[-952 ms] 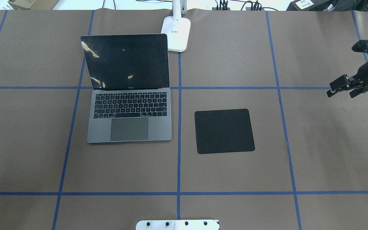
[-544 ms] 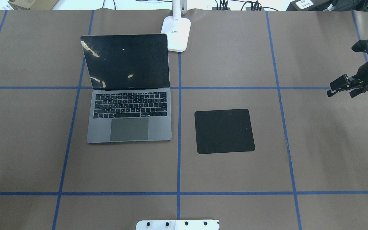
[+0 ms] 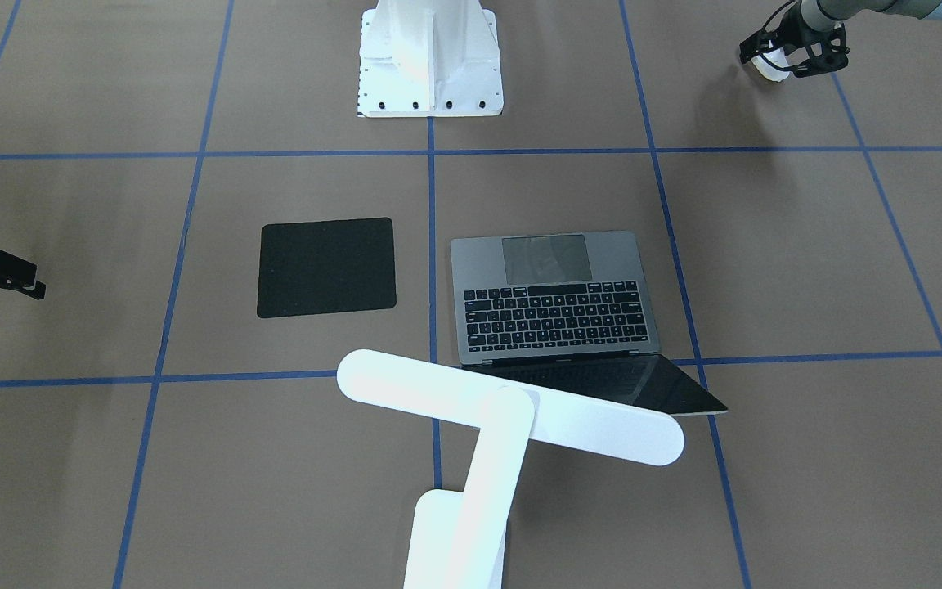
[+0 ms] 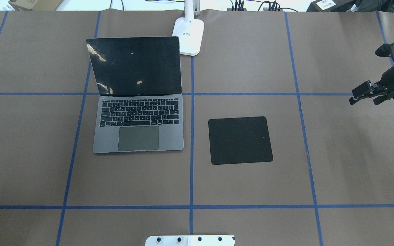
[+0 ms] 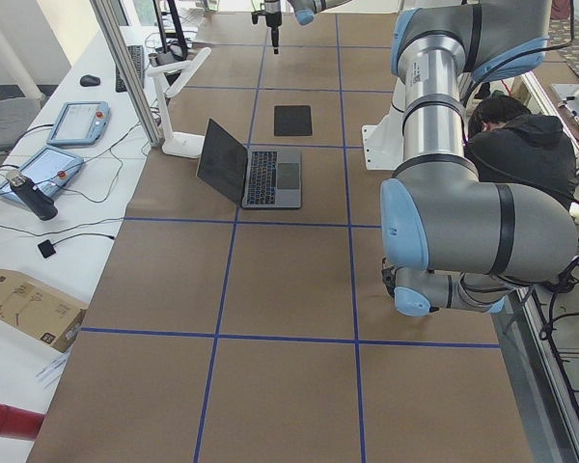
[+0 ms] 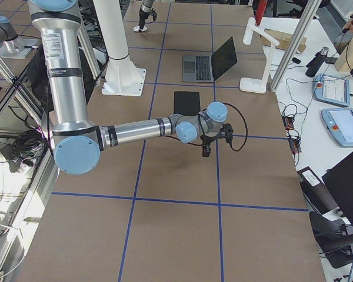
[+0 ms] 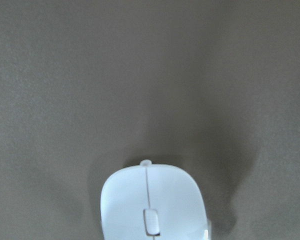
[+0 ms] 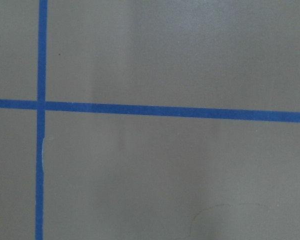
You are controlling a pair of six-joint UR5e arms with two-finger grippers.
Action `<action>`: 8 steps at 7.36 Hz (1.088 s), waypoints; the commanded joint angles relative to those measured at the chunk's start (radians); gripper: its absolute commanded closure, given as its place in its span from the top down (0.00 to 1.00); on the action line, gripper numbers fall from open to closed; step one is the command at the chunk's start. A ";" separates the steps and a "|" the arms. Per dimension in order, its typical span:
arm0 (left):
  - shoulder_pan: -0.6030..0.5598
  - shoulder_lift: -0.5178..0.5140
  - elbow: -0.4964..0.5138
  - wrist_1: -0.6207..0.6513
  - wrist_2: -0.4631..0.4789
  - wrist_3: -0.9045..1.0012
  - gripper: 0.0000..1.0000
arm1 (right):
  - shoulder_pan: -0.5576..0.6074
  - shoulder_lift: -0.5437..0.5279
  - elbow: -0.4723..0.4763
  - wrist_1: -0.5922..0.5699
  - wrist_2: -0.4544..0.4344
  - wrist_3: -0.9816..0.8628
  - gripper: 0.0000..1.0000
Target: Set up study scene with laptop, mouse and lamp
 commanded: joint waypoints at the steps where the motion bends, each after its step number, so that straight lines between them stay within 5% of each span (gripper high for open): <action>1: 0.004 -0.001 0.008 -0.005 0.003 -0.001 0.99 | -0.003 0.000 0.000 0.000 0.000 0.001 0.99; 3: 0.004 -0.001 0.015 -0.017 0.003 -0.001 0.84 | -0.012 0.000 0.014 0.002 -0.002 0.025 0.99; 6: 0.004 0.002 0.015 -0.037 0.002 -0.019 0.38 | -0.016 0.000 0.032 0.000 -0.012 0.036 0.99; 8: -0.004 0.011 0.011 -0.079 0.000 -0.019 0.34 | -0.016 0.000 0.037 0.000 -0.012 0.038 0.99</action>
